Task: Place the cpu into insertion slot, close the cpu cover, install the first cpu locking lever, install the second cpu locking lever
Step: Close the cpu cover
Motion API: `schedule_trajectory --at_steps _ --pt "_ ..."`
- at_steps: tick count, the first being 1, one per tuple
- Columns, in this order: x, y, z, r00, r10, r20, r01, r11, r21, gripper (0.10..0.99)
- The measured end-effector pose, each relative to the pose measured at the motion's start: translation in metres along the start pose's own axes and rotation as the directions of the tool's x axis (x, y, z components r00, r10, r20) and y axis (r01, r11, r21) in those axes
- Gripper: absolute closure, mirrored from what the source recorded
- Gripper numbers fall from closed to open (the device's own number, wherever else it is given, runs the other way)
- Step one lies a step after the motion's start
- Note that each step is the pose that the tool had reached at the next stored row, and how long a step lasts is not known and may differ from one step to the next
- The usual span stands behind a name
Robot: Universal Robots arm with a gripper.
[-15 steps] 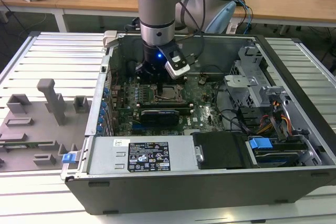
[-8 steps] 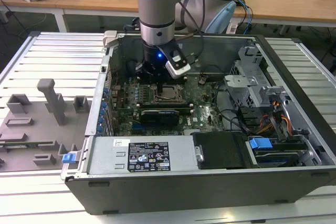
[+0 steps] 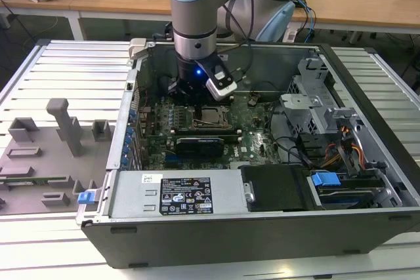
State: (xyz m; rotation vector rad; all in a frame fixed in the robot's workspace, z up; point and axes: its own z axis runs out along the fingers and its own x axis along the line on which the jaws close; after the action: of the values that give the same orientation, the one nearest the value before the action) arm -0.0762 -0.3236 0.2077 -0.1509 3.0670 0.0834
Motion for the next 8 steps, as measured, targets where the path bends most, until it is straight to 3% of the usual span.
schedule_trajectory --at_steps 4,8 --pt "0.0003 0.0 0.0015 1.0 0.0 0.0012 0.0 0.9999 -0.012 0.98" --pt "0.0005 -0.0002 0.0034 1.0 0.0 0.0007 0.001 0.9999 -0.011 0.98"
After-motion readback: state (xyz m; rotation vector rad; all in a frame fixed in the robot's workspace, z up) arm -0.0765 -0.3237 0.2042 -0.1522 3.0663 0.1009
